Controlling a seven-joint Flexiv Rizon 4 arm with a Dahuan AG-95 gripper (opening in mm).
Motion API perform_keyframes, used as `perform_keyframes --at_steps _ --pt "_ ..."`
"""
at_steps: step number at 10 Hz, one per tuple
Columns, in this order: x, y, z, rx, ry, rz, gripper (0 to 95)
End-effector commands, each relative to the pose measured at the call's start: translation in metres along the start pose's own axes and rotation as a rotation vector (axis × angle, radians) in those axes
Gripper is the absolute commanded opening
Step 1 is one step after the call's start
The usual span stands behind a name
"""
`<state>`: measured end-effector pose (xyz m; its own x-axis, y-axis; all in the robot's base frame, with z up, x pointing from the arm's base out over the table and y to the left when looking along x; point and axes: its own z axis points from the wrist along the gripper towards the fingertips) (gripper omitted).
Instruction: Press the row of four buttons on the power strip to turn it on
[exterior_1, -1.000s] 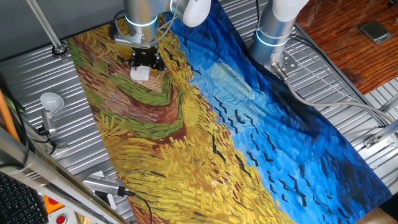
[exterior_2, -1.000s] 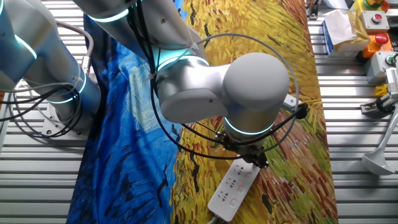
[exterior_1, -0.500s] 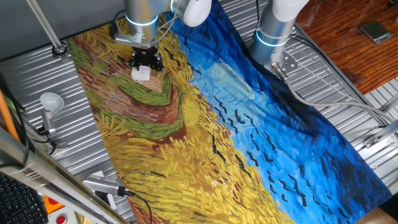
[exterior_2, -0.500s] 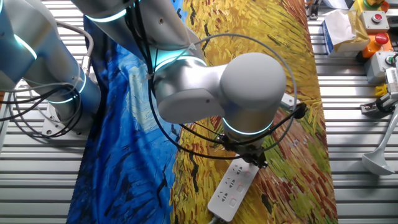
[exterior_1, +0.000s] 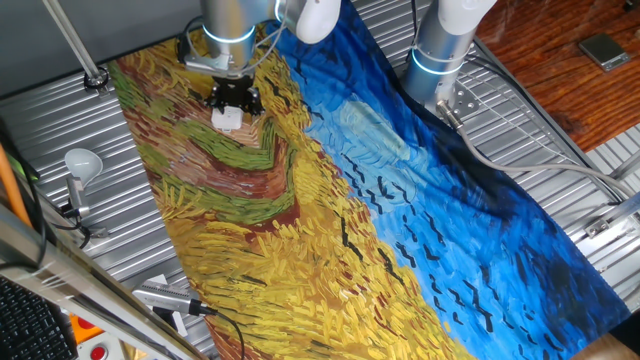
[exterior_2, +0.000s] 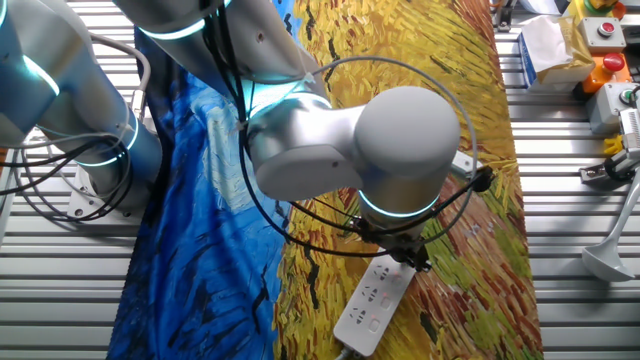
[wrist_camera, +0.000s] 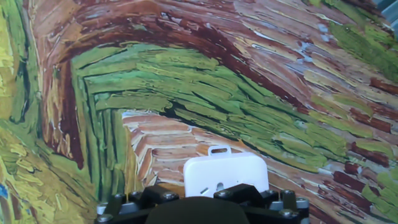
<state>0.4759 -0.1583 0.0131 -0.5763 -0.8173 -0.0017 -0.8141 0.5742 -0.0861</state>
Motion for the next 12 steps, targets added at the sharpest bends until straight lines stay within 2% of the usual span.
perform_keyframes --at_steps 1,4,5,7,8,12 --pt "0.001 0.004 -0.020 -0.020 0.011 0.018 76.0" --pt "0.003 0.011 -0.047 -0.023 0.040 0.035 76.0" --pt "0.005 0.011 -0.052 -0.031 0.031 0.038 95.0" --pt "0.008 0.011 -0.058 -0.036 0.034 0.035 95.0" --pt "0.008 0.011 -0.058 -0.036 0.034 0.035 95.0" --pt "0.009 0.004 -0.040 -0.041 0.018 0.014 95.0"
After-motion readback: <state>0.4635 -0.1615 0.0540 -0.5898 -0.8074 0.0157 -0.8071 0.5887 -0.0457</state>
